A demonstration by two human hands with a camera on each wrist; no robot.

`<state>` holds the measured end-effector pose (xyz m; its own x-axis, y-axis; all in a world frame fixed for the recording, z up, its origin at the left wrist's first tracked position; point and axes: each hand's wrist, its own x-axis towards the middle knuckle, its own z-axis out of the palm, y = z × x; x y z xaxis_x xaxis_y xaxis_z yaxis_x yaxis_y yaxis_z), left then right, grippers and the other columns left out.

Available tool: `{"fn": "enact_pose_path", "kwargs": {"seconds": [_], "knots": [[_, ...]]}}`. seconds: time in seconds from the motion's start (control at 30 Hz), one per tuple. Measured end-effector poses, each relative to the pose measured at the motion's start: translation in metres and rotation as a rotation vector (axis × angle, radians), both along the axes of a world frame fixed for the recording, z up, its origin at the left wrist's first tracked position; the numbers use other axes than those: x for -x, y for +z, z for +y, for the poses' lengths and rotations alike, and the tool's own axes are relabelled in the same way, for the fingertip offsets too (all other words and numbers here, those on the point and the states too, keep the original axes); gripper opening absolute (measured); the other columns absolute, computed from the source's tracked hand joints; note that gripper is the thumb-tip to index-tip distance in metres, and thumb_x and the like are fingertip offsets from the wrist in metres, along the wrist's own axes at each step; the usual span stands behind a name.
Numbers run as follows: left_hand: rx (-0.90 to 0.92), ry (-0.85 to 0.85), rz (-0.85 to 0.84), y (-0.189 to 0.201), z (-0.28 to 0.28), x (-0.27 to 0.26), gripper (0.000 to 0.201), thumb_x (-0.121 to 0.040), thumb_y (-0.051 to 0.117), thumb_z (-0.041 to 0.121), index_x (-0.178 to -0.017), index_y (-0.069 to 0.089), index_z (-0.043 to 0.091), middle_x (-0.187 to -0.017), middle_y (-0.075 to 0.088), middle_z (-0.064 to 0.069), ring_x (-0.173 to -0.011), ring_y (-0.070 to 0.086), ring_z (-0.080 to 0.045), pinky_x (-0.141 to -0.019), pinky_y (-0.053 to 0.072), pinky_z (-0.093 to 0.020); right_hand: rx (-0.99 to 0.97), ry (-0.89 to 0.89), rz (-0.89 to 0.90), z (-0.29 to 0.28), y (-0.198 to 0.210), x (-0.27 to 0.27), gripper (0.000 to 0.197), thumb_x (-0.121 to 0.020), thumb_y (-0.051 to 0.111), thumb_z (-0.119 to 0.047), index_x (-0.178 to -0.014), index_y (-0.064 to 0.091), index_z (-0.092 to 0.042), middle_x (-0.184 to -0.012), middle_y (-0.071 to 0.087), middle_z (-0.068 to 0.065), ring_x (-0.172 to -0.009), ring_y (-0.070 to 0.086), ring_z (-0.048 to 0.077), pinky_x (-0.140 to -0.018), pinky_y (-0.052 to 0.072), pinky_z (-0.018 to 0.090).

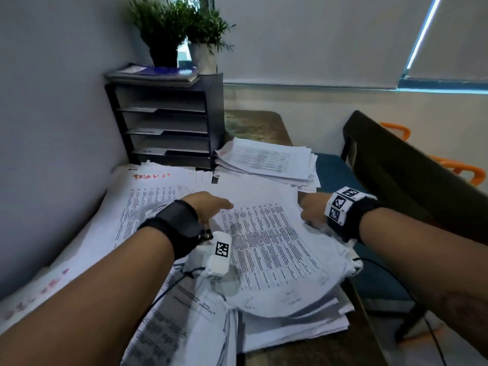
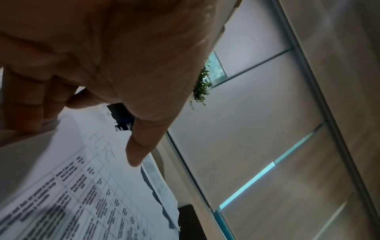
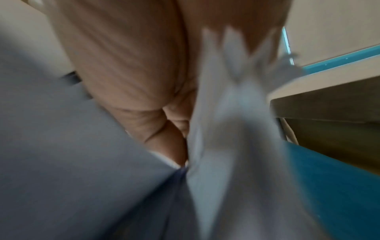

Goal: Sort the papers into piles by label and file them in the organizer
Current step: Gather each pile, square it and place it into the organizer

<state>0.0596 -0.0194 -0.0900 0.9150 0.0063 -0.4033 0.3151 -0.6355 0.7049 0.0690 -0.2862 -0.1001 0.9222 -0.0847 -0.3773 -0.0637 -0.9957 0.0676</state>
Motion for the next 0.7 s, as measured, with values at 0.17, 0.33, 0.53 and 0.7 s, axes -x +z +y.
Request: {"fn": "enact_pose_path", "kwargs": {"seconds": [0.17,0.33,0.53,0.7], "knots": [[-0.120,-0.123,0.019,0.006,-0.002,0.021,0.050,-0.095,0.064,0.042,-0.119,0.062,-0.002,-0.092,0.064,-0.015,-0.083,0.062,-0.028,-0.071,0.047,-0.028,-0.103,-0.089,-0.006,-0.009,-0.004,0.006,0.054,-0.096,0.044,-0.060,-0.075,0.060,-0.013,-0.084,0.065,0.003,-0.071,0.058,0.019,-0.077,0.046,0.031],[-0.408,-0.157,-0.029,0.003,-0.009,0.036,0.054,-0.103,0.043,0.049,-0.140,0.052,0.011,-0.146,0.049,-0.013,-0.140,0.037,-0.033,-0.115,0.023,-0.031,-0.236,-0.149,-0.044,0.004,-0.010,0.018,0.065,-0.096,0.036,-0.067,-0.093,0.063,-0.008,-0.095,0.062,0.008,-0.090,0.059,0.025,-0.083,0.041,0.031],[-0.388,0.258,-0.106,-0.021,0.009,0.022,0.100,-0.081,0.065,0.058,-0.151,0.022,-0.001,-0.151,0.020,-0.024,-0.140,0.018,-0.040,-0.115,0.030,-0.048,-0.237,-0.163,-0.086,0.015,-0.017,0.012,0.084,-0.087,0.049,-0.072,-0.140,0.052,-0.008,-0.141,0.056,0.014,-0.125,0.055,0.031,-0.106,0.043,0.036],[-0.289,0.250,-0.028,-0.031,0.017,0.028,0.113,-0.082,0.068,0.057,-0.152,0.011,-0.009,-0.152,0.026,-0.026,-0.139,0.031,-0.040,-0.114,0.034,-0.044,-0.338,-0.247,-0.028,0.004,-0.019,0.009,0.089,-0.079,0.065,-0.068,-0.143,0.048,-0.008,-0.145,0.052,0.013,-0.127,0.053,0.031,-0.102,0.041,0.032]]}}
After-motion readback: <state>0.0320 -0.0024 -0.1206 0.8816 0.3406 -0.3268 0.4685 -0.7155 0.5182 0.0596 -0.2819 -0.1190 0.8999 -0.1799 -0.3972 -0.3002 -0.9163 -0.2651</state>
